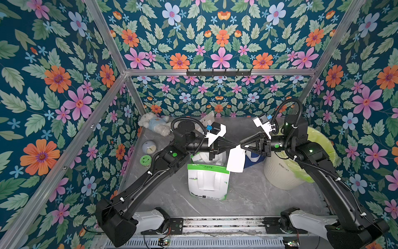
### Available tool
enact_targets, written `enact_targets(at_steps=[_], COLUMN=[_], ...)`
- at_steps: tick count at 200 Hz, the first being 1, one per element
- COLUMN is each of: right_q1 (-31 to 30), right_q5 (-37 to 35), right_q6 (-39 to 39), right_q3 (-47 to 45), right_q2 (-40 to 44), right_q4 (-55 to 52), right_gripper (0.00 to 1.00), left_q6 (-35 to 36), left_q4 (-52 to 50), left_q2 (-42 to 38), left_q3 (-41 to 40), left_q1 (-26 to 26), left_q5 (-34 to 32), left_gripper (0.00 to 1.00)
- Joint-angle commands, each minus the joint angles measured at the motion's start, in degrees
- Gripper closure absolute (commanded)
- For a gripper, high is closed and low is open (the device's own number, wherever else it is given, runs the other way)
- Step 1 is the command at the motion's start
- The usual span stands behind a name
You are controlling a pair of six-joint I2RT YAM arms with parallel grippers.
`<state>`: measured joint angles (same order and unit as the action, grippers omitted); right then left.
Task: Shred takeout receipts and throw away
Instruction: Shred the takeout receipt.
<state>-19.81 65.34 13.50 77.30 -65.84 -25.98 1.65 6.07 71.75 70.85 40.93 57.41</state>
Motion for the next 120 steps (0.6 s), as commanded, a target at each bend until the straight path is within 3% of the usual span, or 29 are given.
enact_targets(at_steps=[1, 30, 56, 72, 79, 89, 120], right_q1=[-0.13, -0.58, -1.57, -2.12, -2.36, -2.49, -2.6], right_q5=[-1.58, -2.31, -4.13, -5.32, -5.94, -6.1, -6.63], right_q6=[0.33, 0.52, -0.08, -0.78, -0.98, -1.44, -1.63], right_q3=[0.27, 0.96, 1.58, 2.13, 2.39, 2.75, 2.77], right_q2=[0.28, -0.06, -0.11, 0.14, 0.29, 0.54, 1.72], right_q4=[0.58, -1.03, -3.52, -5.12, -5.84, -6.53, -6.79], right_gripper=[0.89, 1.0, 1.0, 1.0, 1.0, 1.0, 1.0], left_q6=[-0.54, -0.6, -0.6, -0.86, -0.9, -0.95, -1.2], left_q4=[1.82, 1.89, 2.02, 1.77, 1.42, 1.38, 1.78], left_q2=[0.35, 0.74, 1.03, 1.27, 1.37, 1.47, 2.4], left_q3=[0.54, 0.71, 0.96, 1.04, 1.12, 1.07, 1.46], left_q1=[0.11, 0.12, 0.06, 0.11, 0.03, 0.1, 0.07], left_q5=[0.77, 0.75, 0.1, -1.61, -2.42, -3.05, -2.18], left_gripper=[1.0, 1.0, 1.0, 0.47, 0.32, 0.27, 0.3])
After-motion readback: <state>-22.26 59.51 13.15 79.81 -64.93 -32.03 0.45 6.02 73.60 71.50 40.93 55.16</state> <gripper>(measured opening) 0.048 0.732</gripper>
